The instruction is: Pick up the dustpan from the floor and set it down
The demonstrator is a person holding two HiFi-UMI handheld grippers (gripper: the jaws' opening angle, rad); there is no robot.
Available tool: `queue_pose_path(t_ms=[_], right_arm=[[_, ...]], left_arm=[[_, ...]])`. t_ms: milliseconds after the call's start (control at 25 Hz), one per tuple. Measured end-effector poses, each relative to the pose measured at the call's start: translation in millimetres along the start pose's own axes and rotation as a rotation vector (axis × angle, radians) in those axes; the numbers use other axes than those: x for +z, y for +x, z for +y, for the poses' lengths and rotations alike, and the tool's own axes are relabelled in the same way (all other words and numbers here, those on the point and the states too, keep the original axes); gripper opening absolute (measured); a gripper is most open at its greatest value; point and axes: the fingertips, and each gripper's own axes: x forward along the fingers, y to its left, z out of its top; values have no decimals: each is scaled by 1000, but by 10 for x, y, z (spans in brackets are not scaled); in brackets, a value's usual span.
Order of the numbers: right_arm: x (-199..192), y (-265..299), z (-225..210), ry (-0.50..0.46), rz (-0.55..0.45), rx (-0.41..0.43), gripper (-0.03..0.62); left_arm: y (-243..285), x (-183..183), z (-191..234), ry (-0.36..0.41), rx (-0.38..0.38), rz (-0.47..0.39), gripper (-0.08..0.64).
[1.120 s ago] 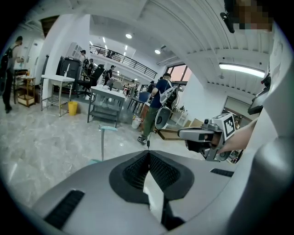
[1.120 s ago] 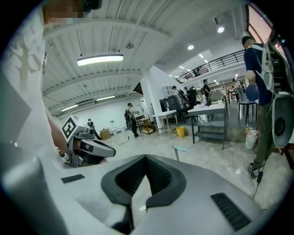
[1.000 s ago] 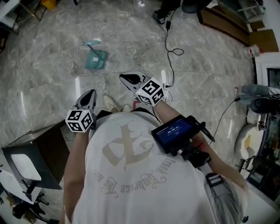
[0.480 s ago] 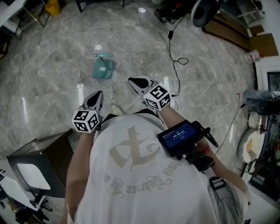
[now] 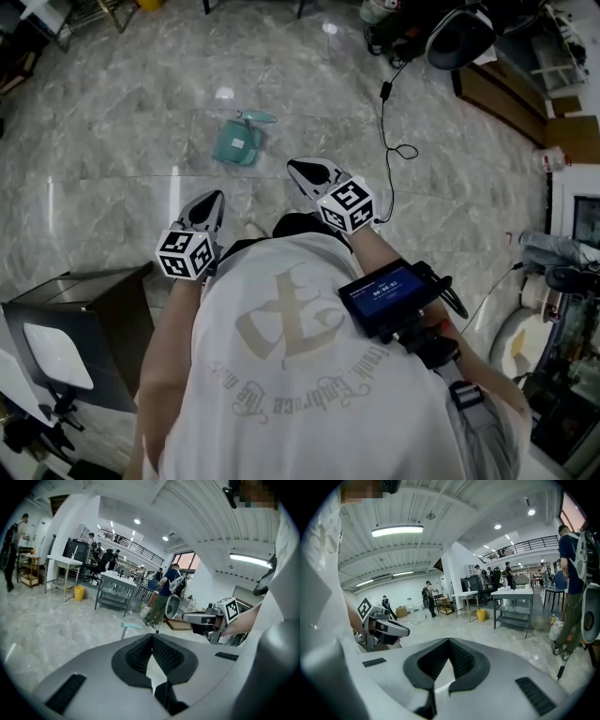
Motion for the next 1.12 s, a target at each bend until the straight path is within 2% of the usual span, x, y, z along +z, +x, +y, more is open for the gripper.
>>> queue_pose_path(t_ms=[400,880,1120], right_arm=[[120,507,-165,-37,40,88,15],[201,986,-517,-98,132,199,15],[-12,1451,-860,-126,242,240,15]], left_arm=[[-191,-60,407,-98,144,-50,11],[104,188,588,-168,224,-70,11],[387,236,876,-213,267,-48,11]])
